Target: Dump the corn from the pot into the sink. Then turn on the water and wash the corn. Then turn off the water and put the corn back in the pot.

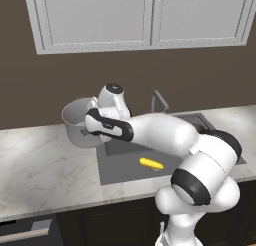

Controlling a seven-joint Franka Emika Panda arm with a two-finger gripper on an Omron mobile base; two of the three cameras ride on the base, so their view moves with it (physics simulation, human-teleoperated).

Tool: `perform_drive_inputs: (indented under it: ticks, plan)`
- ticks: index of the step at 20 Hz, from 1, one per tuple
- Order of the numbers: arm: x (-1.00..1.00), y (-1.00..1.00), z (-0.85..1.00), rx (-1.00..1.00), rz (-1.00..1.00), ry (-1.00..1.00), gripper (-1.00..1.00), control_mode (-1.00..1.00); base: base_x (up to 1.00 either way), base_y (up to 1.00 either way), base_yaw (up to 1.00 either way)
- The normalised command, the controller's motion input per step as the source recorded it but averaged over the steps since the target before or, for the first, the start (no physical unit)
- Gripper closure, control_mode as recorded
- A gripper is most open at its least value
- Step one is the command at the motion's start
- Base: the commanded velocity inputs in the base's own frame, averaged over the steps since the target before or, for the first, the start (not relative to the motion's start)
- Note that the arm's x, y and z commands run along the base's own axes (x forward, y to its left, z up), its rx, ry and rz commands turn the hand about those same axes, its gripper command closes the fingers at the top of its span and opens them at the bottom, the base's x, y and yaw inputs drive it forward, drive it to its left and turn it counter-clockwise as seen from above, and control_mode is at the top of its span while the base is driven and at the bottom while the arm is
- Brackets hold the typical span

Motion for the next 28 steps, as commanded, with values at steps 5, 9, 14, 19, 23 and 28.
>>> perform_drive_inputs:
  ticks: [5, 9, 14, 19, 23, 28]
  plan:
    - [-0.47, 0.13, -0.01, 0.00, 0.00, 0.07, 1.00, -1.00, 0.00, 0.00, 0.00]
    - [-0.23, 0.28, -0.27, 0.01, 0.00, 0.01, 1.00, -1.00, 0.00, 0.00, 0.00]
    - [-0.15, 0.36, -0.41, 0.00, 0.01, 0.01, 1.00, -1.00, 0.00, 0.00, 0.00]
    - [-0.09, 0.34, -0.37, 0.00, 0.01, 0.06, 1.00, -1.00, 0.00, 0.00, 0.00]
    - [-0.01, 0.38, -0.33, 0.02, 0.00, 0.07, 1.00, -1.00, 0.00, 0.00, 0.00]
    - [0.00, 0.44, -0.34, 0.02, 0.00, 0.05, 1.00, -1.00, 0.00, 0.00, 0.00]
